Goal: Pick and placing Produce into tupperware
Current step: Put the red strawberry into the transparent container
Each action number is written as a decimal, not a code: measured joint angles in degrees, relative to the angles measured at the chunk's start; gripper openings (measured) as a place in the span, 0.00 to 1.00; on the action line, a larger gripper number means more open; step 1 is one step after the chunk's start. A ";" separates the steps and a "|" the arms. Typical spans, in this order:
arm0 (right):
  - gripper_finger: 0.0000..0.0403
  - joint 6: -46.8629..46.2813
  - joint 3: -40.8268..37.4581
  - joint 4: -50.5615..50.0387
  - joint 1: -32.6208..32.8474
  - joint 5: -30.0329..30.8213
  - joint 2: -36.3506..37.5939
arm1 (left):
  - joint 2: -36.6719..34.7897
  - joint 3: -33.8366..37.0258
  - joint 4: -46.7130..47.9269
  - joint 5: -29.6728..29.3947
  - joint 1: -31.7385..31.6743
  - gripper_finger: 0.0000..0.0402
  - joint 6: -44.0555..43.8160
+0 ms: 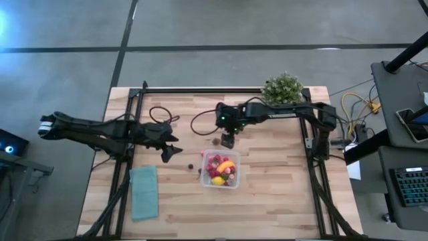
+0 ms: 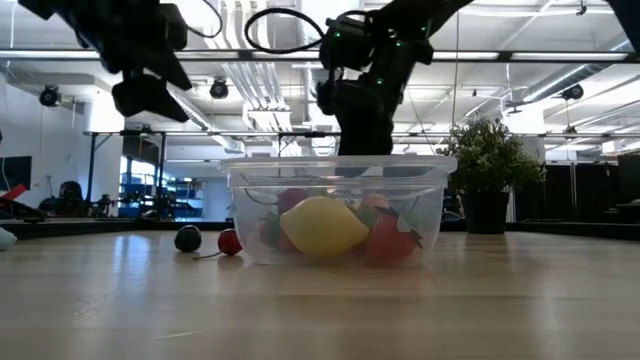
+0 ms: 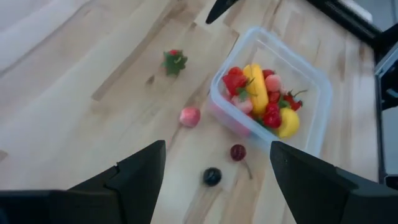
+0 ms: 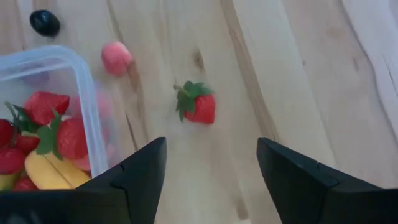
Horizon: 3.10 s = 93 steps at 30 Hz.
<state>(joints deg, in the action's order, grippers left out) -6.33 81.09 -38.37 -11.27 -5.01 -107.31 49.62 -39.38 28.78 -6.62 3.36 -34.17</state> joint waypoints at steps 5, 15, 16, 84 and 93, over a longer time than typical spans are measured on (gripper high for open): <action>0.58 5.36 2.14 -0.82 0.02 -1.09 -2.63 | -1.44 3.73 -1.69 -0.75 0.00 0.68 0.00; 0.57 9.62 3.16 -1.23 0.92 -4.13 -8.69 | -2.12 7.96 -2.78 -4.42 -0.02 0.68 1.23; 0.57 9.75 3.46 -0.65 0.91 -4.02 -8.85 | -1.94 7.98 -2.75 -4.43 -0.02 0.68 1.80; 0.27 2.85 3.27 7.33 0.74 -0.90 -12.25 | 0.09 7.87 -3.05 -4.08 -5.29 0.68 10.62; 0.22 2.87 6.76 7.28 0.74 -0.88 -12.25 | 0.09 7.85 -3.02 -3.04 -5.29 0.68 10.56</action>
<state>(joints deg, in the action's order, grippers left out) -3.46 87.86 -31.09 -10.52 -5.89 -119.57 49.71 -31.53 25.76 -9.66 -1.93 -23.62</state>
